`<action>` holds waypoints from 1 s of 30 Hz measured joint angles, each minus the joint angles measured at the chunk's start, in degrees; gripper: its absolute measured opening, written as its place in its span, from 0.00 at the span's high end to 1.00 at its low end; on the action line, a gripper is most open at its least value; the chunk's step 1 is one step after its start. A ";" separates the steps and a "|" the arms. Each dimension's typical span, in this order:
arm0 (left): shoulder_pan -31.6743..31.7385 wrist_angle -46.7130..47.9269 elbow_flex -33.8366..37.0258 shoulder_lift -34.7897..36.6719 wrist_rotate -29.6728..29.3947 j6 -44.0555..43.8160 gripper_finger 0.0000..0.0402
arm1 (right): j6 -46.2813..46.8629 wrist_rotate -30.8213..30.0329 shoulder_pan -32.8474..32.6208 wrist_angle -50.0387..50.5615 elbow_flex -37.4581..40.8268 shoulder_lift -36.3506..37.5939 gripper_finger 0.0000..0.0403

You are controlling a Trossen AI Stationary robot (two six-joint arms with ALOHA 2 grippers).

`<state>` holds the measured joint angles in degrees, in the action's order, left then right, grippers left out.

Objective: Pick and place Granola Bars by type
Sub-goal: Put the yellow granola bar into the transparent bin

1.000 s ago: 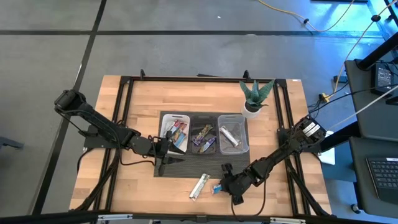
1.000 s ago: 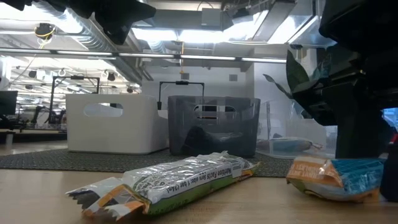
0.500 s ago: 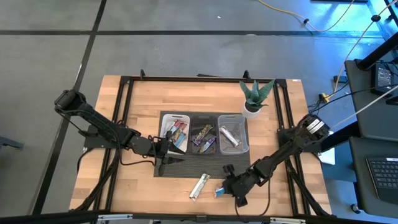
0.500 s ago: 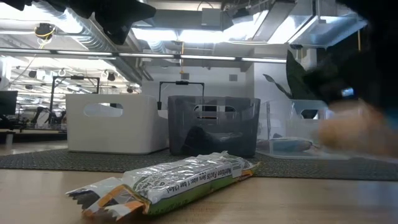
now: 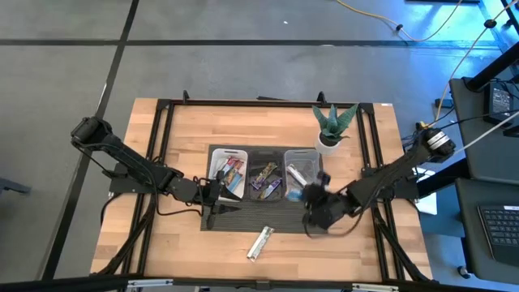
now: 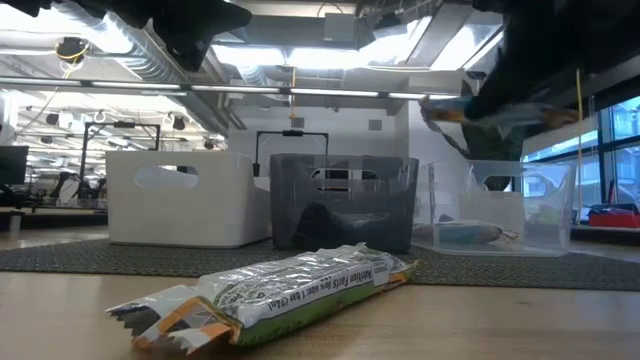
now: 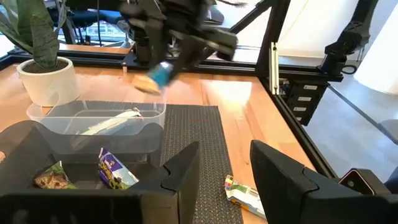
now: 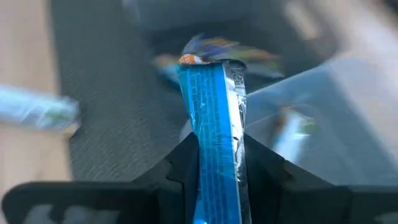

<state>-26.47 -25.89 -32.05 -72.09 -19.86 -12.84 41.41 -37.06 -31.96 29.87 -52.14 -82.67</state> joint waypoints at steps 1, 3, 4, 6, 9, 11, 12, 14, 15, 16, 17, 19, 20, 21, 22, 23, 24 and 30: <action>0.00 0.00 -0.01 -0.01 0.00 0.02 0.67 | 0.89 -1.37 0.86 0.72 0.00 0.66 0.74; 0.01 0.00 -0.01 -0.01 0.00 0.02 0.67 | 2.48 -3.08 2.70 1.68 -0.02 1.13 0.74; 0.01 -0.04 -0.01 0.01 0.00 0.02 0.67 | 2.97 -3.21 3.91 2.22 -0.02 1.10 0.74; 0.01 -0.04 0.01 -0.01 0.00 -0.02 0.67 | 3.33 -2.84 6.36 2.88 -0.02 0.32 0.74; -0.03 -0.04 0.01 0.00 0.01 0.01 0.67 | 3.32 -1.46 9.36 4.19 -0.02 -1.98 0.74; -0.05 -0.06 0.01 0.02 0.00 0.00 0.67 | 3.32 0.24 11.14 4.33 -0.02 -3.65 0.74; -0.05 -0.04 0.01 -0.01 0.00 0.04 0.67 | 3.30 1.25 11.92 4.36 -0.02 -4.60 0.74; -0.05 0.13 0.01 -0.01 0.00 0.04 0.67 | 3.26 2.58 13.26 4.36 -0.02 -6.39 0.74; -0.05 0.15 0.01 0.01 0.00 0.06 0.67 | 3.28 2.67 13.73 4.25 -0.02 -7.08 0.74; -0.05 0.23 0.01 -0.01 0.00 0.04 0.67 | 3.27 2.90 14.13 4.23 -0.02 -7.65 0.74; -0.05 0.34 0.01 0.01 0.02 0.07 0.67 | 3.16 3.40 14.49 4.37 -0.02 -8.32 0.74; -0.05 0.38 0.01 0.00 0.01 0.07 0.67 | 2.54 4.39 15.01 4.55 0.00 -9.45 0.74; -0.05 0.37 0.01 -0.01 0.00 0.07 0.67 | 1.99 4.84 15.09 4.52 0.00 -9.79 0.74; -0.05 0.38 0.01 -0.01 0.00 0.07 0.67 | 1.74 5.44 15.19 4.42 0.00 -9.97 0.74; -0.05 0.39 0.01 -0.01 0.00 0.07 0.67 | 1.59 6.04 15.25 4.46 0.00 -10.17 0.74; -0.05 0.37 0.01 0.02 0.02 0.07 0.67 | 1.60 6.65 15.25 4.41 0.00 -10.36 0.74; -0.05 0.39 0.01 0.02 0.00 0.08 0.67 | 1.61 7.21 15.25 4.45 0.00 -10.43 0.74; -0.05 0.39 0.01 0.01 -0.10 0.11 0.68 | 1.56 7.95 15.25 4.39 0.00 -10.43 0.74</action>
<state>-26.52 -25.50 -32.03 -72.08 -19.96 -12.73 42.97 -29.12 -16.71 34.26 -52.14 -93.10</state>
